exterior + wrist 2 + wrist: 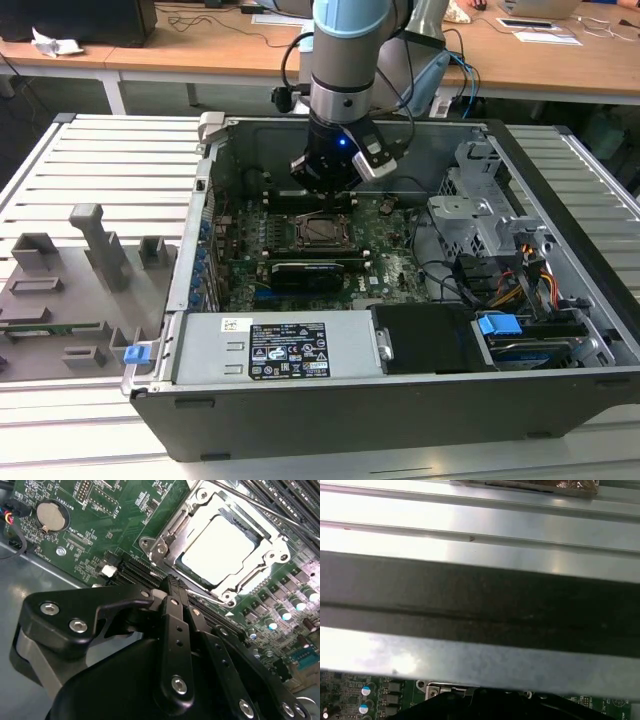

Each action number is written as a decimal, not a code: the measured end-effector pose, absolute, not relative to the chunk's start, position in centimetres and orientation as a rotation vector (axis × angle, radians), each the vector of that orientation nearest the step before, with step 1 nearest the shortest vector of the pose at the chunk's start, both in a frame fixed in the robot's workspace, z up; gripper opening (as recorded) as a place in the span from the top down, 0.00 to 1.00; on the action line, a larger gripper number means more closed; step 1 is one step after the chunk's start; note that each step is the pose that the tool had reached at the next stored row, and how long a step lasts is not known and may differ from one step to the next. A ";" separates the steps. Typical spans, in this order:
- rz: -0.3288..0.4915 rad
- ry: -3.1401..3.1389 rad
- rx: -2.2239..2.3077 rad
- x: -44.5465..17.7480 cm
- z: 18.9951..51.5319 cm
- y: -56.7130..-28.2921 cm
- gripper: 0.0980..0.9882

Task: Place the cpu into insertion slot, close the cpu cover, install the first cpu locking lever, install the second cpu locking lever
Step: 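Install the first cpu locking lever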

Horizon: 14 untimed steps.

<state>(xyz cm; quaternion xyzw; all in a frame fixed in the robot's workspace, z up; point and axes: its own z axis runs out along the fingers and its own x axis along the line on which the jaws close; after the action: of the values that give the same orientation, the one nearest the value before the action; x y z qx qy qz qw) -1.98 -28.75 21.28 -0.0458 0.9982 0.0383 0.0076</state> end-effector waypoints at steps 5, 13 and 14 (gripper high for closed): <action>0.109 3.121 -0.143 -1.8 20.7 -28.7 0.99; 0.088 3.123 -0.144 -1.8 20.2 -28.6 0.99; 0.086 3.123 -0.144 -1.8 20.2 -28.6 0.99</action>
<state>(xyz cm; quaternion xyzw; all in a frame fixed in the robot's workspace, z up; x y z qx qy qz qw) -1.78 -28.61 20.20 -0.0459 0.9985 0.0276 0.0071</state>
